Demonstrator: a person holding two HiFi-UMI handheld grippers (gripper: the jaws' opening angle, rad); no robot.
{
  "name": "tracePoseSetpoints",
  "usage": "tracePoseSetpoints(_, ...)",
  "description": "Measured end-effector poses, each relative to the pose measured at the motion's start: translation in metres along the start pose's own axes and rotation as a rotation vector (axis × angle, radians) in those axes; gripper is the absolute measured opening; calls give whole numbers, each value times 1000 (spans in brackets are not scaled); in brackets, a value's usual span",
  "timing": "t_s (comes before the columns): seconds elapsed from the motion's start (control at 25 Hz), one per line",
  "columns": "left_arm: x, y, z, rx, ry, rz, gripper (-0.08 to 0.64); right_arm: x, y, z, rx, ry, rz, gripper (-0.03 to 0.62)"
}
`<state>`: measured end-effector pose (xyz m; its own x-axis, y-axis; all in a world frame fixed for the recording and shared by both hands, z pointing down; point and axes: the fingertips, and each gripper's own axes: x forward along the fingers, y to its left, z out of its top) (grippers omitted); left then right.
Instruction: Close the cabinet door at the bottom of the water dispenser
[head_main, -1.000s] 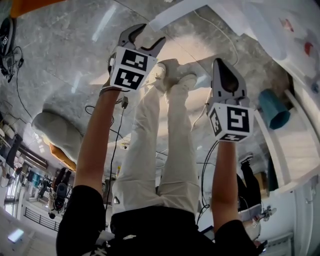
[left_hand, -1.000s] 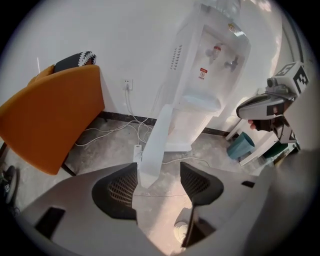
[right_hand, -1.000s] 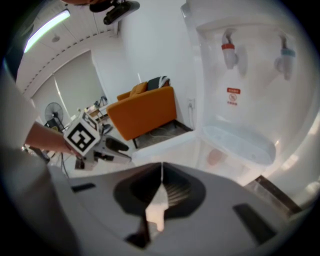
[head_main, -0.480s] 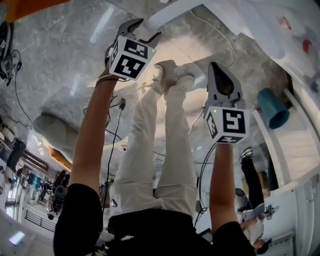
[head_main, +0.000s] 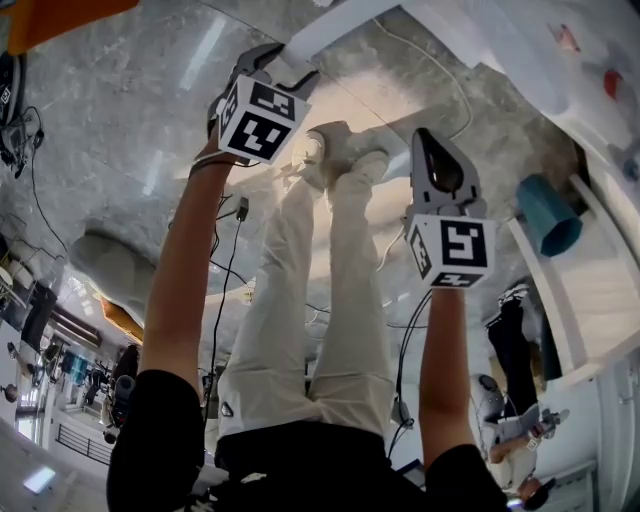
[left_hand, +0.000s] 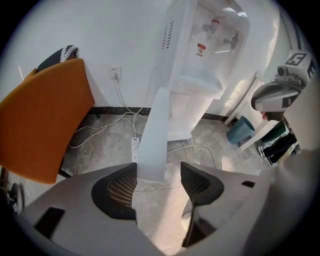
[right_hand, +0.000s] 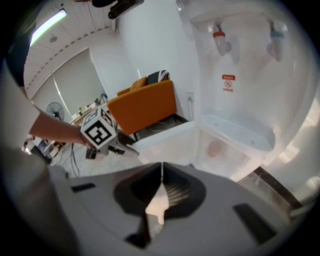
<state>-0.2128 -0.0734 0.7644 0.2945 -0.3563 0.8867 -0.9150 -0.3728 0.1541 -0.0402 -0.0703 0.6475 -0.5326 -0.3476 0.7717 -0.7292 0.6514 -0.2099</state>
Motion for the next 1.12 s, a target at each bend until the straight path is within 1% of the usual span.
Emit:
tracePoseSetpoints(0.16, 0, -2, -1, -2, 4, -5, 273, -3, -3, -4, 9, -1, -7, 35)
tracePoseSetpoints(0.44, 1, -17, -6, 37, 24, -29, 273, -9, -12, -11, 25, -7, -27, 35)
tracePoseSetpoints(0.76, 2, -40, -9, 69, 32, -55, 273, -19, -20, -23, 29, -7, -53, 35)
tracePoseSetpoints(0.96, 5, -56, -9, 75, 38, -68, 273, -27, -28, -32, 46, -10, -77, 35)
tracePoseSetpoints(1.12, 9, -72, -10, 116, 40, -81, 273, -32, -33, -41, 59, -11, -86, 35)
